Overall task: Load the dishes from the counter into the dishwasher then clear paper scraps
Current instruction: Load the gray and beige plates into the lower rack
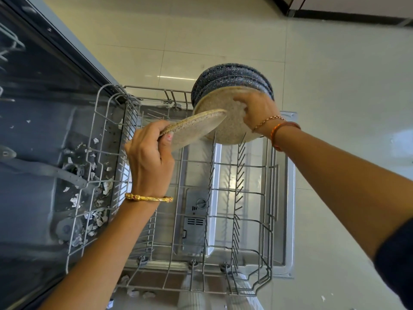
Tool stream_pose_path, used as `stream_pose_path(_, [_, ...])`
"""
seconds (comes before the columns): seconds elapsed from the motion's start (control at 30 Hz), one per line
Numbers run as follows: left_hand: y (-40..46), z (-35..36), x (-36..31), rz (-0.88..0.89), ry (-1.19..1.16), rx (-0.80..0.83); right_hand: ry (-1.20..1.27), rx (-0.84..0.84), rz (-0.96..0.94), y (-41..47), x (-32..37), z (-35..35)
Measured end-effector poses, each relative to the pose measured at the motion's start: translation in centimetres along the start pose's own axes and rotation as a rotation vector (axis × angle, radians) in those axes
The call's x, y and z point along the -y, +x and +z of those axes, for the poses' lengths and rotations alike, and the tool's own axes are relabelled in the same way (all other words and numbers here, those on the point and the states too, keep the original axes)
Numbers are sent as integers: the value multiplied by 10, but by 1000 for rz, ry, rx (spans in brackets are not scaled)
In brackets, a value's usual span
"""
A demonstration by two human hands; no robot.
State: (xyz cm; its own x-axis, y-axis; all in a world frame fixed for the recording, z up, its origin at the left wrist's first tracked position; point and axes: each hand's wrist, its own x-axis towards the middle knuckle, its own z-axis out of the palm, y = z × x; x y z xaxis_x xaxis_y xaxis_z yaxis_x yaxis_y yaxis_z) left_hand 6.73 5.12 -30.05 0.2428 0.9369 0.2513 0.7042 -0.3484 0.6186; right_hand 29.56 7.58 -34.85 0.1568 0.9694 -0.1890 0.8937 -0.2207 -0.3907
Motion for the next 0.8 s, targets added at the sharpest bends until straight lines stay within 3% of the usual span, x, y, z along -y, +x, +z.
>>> stream_pose_path(0.1, [0,3,0,3,-12,-2,131,78,143,-18,-5,2])
stream_pose_path(0.27, [13,13,-3,-74,-230,55,444,82,12,-43,-4,-9])
stream_pose_path(0.37, [26,24,-10,-117,-320,65,570,-158,68,-42,-10,-14])
stream_pose_path(0.43, [34,35,-16,-201,-345,52,463,-300,78,-42,-18,-16])
stream_pose_path(0.6, [50,57,-30,-249,-339,76,340,-443,82,-54,-36,-15])
stream_pose_path(0.67, [55,65,-29,-252,-344,133,309,-426,110,-58,-43,-12])
stream_pose_path(0.8, [50,80,-21,-337,-186,367,213,-152,208,-69,-49,7])
